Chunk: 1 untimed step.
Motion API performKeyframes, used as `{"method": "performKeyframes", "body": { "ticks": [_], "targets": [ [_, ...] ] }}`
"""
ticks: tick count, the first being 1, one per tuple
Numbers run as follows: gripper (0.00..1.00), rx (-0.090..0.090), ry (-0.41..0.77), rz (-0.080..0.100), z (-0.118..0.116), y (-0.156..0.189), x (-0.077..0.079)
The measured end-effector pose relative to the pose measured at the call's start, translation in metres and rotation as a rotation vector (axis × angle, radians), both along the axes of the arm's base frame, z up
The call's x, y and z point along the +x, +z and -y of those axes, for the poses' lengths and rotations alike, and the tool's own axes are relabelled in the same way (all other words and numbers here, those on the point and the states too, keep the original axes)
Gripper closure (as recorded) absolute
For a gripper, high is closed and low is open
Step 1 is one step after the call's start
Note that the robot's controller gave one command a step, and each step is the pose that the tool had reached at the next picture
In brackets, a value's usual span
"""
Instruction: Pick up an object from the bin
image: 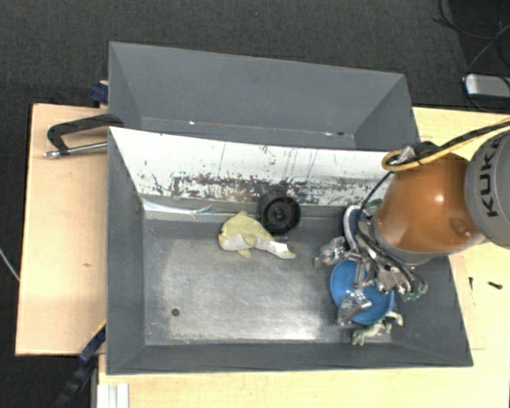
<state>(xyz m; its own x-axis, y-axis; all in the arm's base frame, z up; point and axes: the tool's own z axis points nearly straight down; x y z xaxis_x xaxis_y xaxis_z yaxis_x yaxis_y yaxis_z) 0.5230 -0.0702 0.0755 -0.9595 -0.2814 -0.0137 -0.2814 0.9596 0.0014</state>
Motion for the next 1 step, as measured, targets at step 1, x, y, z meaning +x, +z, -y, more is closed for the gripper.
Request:
{"method": "performKeyframes", "body": {
  "ticks": [1],
  "targets": [
    [0.0, 0.007, 0.04, -0.002, 0.0117, -0.0009, -0.0008]
  ]
}}
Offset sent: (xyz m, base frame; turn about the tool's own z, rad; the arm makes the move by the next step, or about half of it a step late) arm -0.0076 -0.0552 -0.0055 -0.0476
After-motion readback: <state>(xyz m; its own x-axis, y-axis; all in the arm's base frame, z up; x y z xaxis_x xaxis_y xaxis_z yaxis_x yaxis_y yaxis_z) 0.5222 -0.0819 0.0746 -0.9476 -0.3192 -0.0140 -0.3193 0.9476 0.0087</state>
